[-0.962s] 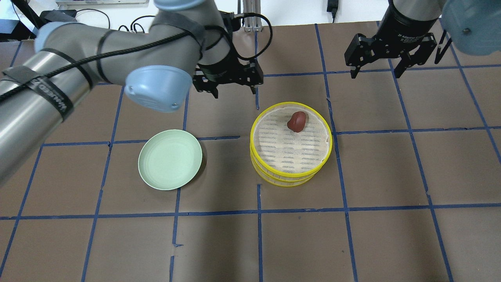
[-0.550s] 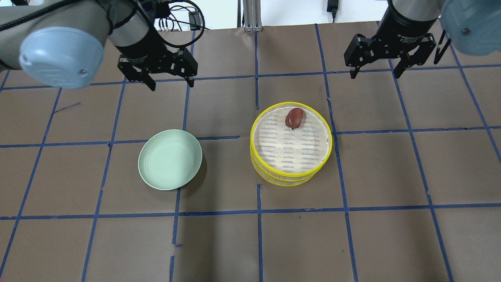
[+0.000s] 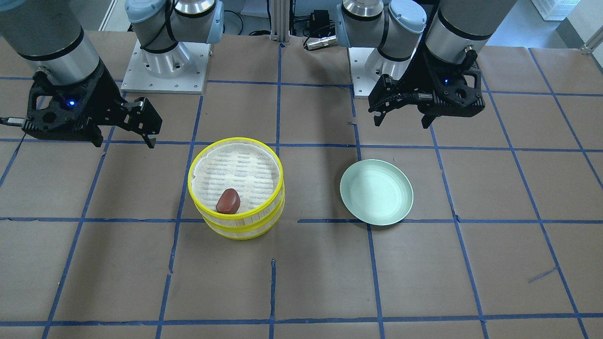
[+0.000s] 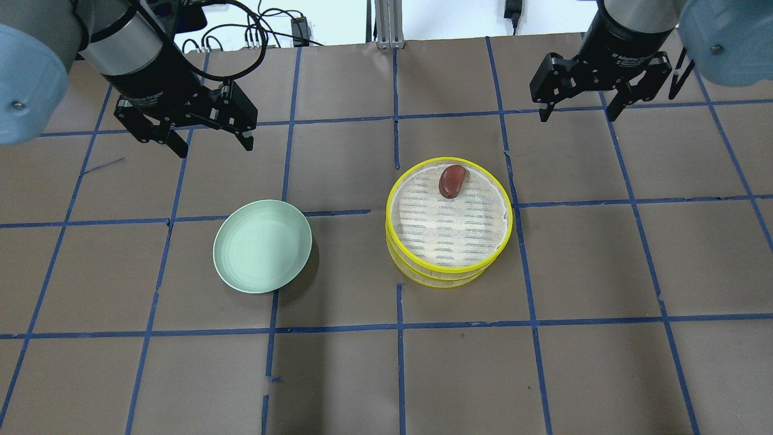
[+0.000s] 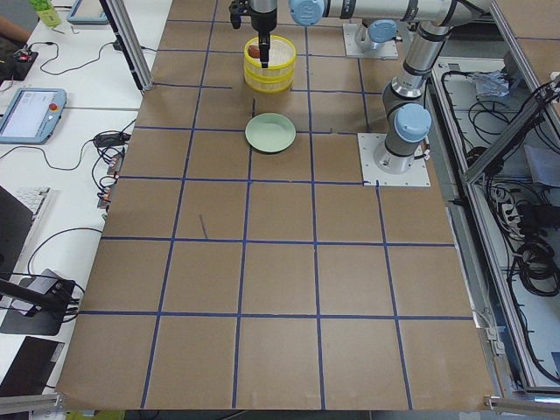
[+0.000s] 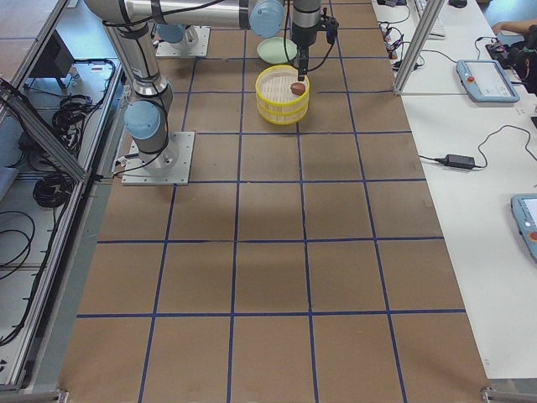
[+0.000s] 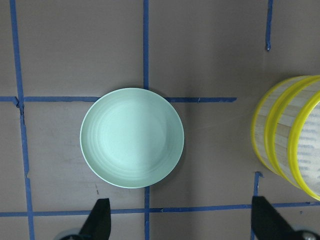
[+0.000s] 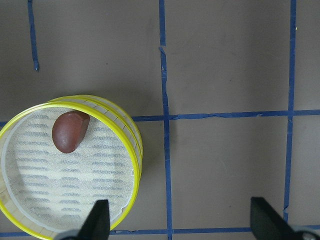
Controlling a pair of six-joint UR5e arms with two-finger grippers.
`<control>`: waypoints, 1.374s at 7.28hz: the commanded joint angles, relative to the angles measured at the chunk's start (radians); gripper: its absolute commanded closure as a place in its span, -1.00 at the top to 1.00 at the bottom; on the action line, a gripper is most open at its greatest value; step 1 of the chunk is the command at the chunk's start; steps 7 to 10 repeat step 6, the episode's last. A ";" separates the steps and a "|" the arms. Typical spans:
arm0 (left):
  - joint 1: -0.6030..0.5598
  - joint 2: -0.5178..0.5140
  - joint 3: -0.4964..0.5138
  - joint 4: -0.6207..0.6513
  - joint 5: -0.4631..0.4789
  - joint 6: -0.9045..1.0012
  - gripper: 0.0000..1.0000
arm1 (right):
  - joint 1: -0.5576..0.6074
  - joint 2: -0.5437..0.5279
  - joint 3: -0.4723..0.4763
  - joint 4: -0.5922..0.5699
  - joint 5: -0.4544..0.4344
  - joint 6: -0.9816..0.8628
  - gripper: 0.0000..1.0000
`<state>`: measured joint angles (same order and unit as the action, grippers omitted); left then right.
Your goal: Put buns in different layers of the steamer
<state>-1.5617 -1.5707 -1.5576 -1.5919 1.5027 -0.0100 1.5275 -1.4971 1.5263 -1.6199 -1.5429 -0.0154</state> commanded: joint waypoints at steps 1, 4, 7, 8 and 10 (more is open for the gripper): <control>0.002 0.004 0.001 -0.008 0.007 0.014 1.00 | 0.002 0.000 0.000 0.000 0.001 0.005 0.99; 0.002 0.008 -0.016 -0.011 0.008 0.016 1.00 | 0.002 0.001 0.000 0.002 0.000 0.005 1.00; -0.001 0.014 -0.024 -0.028 0.060 0.044 1.00 | 0.002 0.001 0.000 0.002 0.001 0.005 1.00; -0.001 0.014 -0.024 -0.028 0.060 0.044 1.00 | 0.002 0.001 0.000 0.002 0.001 0.005 1.00; -0.001 0.014 -0.024 -0.028 0.060 0.044 1.00 | 0.002 0.001 0.000 0.002 0.001 0.005 1.00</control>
